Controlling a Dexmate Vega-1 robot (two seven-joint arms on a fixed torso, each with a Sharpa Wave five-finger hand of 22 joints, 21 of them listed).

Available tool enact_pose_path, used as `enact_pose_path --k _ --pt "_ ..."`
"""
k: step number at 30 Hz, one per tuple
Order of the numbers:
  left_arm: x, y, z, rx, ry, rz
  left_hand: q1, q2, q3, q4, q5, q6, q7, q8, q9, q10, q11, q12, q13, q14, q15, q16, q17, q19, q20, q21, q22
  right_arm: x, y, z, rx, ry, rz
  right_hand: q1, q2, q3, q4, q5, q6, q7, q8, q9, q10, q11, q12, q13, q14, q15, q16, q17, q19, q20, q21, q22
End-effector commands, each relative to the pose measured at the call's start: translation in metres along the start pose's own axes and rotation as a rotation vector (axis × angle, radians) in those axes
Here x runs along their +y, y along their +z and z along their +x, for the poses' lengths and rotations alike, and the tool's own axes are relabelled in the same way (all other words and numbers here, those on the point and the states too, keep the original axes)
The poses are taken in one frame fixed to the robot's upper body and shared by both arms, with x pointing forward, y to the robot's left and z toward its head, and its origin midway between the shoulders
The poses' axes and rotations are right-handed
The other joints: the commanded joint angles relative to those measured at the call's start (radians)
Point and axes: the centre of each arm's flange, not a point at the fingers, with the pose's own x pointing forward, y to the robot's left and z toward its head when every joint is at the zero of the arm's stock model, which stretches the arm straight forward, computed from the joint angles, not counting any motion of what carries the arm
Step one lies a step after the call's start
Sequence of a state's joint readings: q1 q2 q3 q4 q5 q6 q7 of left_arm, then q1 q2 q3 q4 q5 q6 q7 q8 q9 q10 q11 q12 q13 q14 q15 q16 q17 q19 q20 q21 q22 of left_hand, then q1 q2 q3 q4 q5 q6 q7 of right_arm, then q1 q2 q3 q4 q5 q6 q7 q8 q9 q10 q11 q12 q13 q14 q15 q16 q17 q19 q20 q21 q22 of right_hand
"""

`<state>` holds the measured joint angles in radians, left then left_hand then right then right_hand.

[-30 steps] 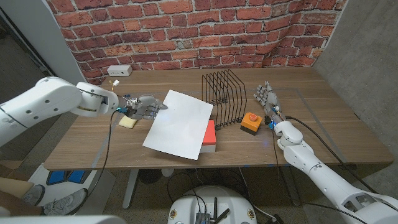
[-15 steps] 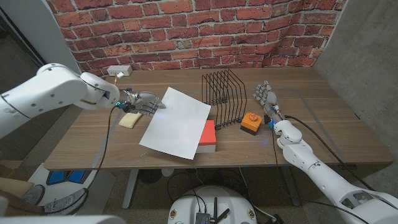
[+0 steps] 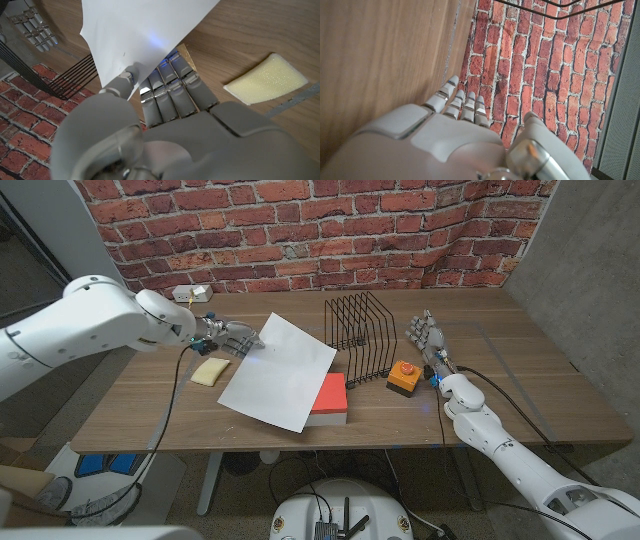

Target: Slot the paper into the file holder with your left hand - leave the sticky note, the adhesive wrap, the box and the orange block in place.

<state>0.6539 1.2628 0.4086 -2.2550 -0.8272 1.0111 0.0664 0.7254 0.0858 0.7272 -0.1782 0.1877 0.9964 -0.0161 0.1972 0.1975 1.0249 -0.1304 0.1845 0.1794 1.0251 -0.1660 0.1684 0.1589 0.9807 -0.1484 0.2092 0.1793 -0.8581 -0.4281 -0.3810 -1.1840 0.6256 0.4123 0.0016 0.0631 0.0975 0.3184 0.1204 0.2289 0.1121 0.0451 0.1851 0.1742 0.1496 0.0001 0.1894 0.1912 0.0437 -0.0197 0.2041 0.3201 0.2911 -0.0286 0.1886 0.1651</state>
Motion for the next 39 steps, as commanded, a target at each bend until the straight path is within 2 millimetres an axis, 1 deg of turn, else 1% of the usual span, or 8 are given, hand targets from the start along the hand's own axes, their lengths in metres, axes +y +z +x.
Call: enact_pose_path --k 1,5,11,16,19,20,35,39 --pt "-0.002 0.015 -0.007 -0.045 0.115 0.188 -0.007 0.003 0.011 -0.001 -0.001 0.002 -0.005 0.000 0.006 -0.001 -0.003 0.000 0.003 -0.006 -0.051 0.001 0.004 -0.007 -0.003 0.003 0.003 0.000 -0.004 -0.003 0.001 0.000 0.007 -0.009 0.024 0.006 -0.001 0.000 0.008 -0.001 0.005 0.003 0.007 0.001 0.005 -0.001 0.005 0.003 0.010 0.002 0.008 0.004 0.001 0.003" --pt "-0.005 0.020 -0.009 -0.048 0.151 0.268 -0.007 0.002 0.012 -0.002 -0.001 0.006 -0.006 0.002 0.006 -0.002 -0.003 0.000 0.003 -0.008 -0.051 0.001 0.004 -0.006 -0.005 0.004 0.004 -0.001 -0.004 -0.004 0.001 -0.002 0.008 -0.009 0.024 0.006 -0.001 0.000 0.008 -0.001 0.005 0.003 0.007 0.001 0.004 -0.001 0.004 0.002 0.010 0.001 0.008 0.004 0.001 0.003" --pt "-0.009 0.025 -0.011 -0.095 0.201 0.324 -0.007 0.001 0.013 -0.003 -0.002 0.006 -0.011 0.002 0.006 0.001 -0.002 0.002 0.003 -0.012 -0.052 0.001 0.004 -0.009 -0.006 0.004 0.004 -0.002 -0.003 -0.006 -0.001 -0.002 0.012 -0.009 0.023 0.006 -0.002 -0.001 0.010 -0.001 0.006 0.003 0.007 0.001 0.005 -0.001 0.005 0.005 0.011 0.001 0.008 0.008 0.001 0.003" --pt "-0.012 0.033 -0.013 -0.123 0.253 0.416 -0.008 0.003 0.014 -0.002 -0.002 0.008 -0.014 0.003 0.006 0.000 -0.003 0.001 0.003 -0.012 -0.052 0.002 0.004 -0.012 -0.008 0.004 0.004 -0.003 -0.002 -0.008 -0.002 -0.001 0.011 -0.010 0.023 0.006 -0.002 -0.001 0.011 0.000 0.006 0.003 0.007 0.001 0.004 -0.001 0.005 0.006 0.012 0.001 0.008 0.009 0.001 0.003" --pt "-0.013 0.034 -0.013 -0.155 0.278 0.429 -0.007 0.002 0.013 -0.003 -0.002 0.011 -0.016 0.005 0.006 0.004 -0.003 0.003 0.003 -0.011 -0.055 0.004 0.005 -0.012 -0.010 0.005 0.004 -0.004 -0.001 -0.009 -0.004 -0.003 0.011 -0.010 0.023 0.007 -0.002 -0.001 0.013 -0.001 0.006 0.003 0.006 0.001 0.004 -0.001 0.006 0.008 0.012 0.001 0.008 0.010 0.001 0.003" --pt "-0.013 0.035 -0.013 -0.168 0.284 0.431 -0.007 0.002 0.013 -0.003 -0.002 0.012 -0.017 0.005 0.006 0.003 -0.008 0.002 0.003 -0.011 -0.054 0.004 0.006 -0.012 -0.011 0.005 0.004 -0.004 -0.001 -0.009 -0.004 -0.004 0.011 -0.010 0.023 0.007 -0.002 -0.001 0.014 -0.001 0.007 0.003 0.007 0.001 0.004 -0.001 0.006 0.006 0.012 0.001 0.009 0.010 0.001 0.003" --pt "-0.014 0.048 -0.019 -0.328 0.443 0.621 -0.007 -0.002 0.012 -0.004 -0.004 0.018 -0.031 0.007 0.007 0.007 -0.017 0.003 0.003 -0.019 -0.057 0.004 0.006 -0.022 -0.015 0.003 0.004 -0.002 -0.002 -0.015 -0.008 -0.012 0.019 -0.012 0.023 0.006 -0.002 -0.002 0.019 -0.001 0.008 0.003 0.007 0.001 0.004 -0.001 0.005 0.007 0.014 0.002 0.008 0.011 0.001 0.003" --pt "-0.014 0.049 -0.020 -0.371 0.462 0.648 -0.007 -0.001 0.012 -0.003 -0.004 0.016 -0.035 0.006 0.007 0.007 -0.019 0.003 0.003 -0.020 -0.058 0.004 0.006 -0.023 -0.016 0.004 0.005 -0.001 -0.002 -0.018 -0.008 -0.017 0.020 -0.012 0.023 0.006 -0.002 -0.002 0.019 -0.001 0.007 0.003 0.006 0.001 0.004 -0.001 0.005 0.008 0.014 0.002 0.009 0.011 0.001 0.003"
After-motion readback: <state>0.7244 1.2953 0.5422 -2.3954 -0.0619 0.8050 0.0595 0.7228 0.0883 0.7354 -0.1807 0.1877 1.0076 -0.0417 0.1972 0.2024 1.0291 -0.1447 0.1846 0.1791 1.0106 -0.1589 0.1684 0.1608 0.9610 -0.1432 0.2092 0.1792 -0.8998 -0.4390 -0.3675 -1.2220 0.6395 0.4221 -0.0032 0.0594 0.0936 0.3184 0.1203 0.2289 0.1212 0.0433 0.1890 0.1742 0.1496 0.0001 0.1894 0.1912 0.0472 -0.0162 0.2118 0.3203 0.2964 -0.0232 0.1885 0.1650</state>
